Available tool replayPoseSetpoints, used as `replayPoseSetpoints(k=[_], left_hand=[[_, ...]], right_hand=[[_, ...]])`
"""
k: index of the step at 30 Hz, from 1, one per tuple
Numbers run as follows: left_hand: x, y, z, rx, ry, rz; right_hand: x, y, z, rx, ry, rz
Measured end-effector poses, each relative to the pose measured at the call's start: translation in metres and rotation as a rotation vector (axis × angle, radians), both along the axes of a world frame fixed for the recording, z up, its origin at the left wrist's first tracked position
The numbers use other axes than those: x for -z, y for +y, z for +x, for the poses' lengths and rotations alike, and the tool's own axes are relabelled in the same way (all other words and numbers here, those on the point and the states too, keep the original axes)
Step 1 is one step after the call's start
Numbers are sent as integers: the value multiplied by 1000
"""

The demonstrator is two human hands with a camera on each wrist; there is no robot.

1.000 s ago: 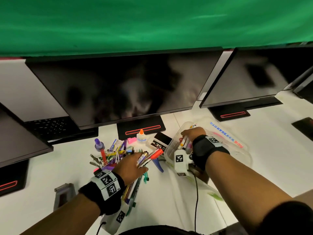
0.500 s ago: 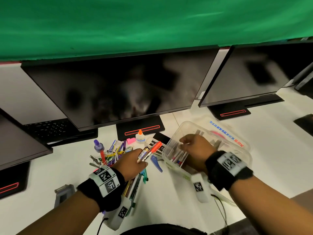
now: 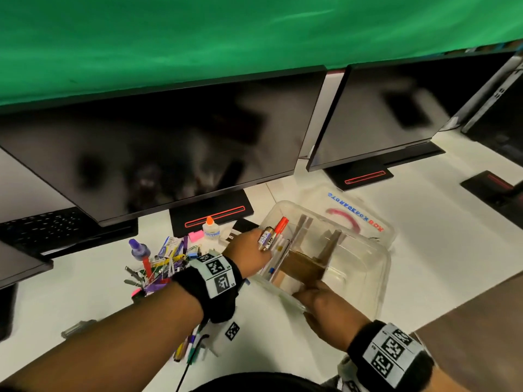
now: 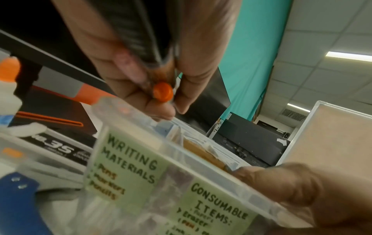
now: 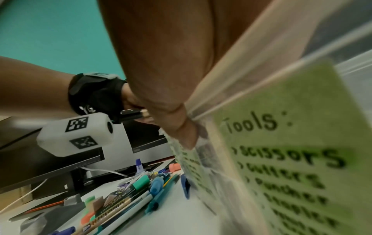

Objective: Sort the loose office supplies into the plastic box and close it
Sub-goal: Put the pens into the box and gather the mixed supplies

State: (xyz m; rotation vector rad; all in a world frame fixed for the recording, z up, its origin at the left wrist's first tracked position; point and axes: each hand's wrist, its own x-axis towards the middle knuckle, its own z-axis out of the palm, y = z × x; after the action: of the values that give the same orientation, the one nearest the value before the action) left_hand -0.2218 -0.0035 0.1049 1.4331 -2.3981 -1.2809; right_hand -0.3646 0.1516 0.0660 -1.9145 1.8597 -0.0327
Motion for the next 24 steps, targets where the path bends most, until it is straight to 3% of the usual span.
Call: replayPoseSetpoints(k=[7, 13, 18, 22, 24], left_hand=[[23, -3, -18, -15, -45, -64], [28, -8, -21, -34, 64, 12], [19, -12, 16, -96, 314, -17], [24, -25, 72, -210, 241, -97], [34, -28, 103, -212, 117, -65]], right_hand=[[12, -4, -12, -61, 6, -37], [6, -10, -20, -92, -25, -46], [-3, -17, -26, -85, -69, -64], [-7, -20, -19, -102, 55, -22], [-18, -25, -8, -57, 125, -84]])
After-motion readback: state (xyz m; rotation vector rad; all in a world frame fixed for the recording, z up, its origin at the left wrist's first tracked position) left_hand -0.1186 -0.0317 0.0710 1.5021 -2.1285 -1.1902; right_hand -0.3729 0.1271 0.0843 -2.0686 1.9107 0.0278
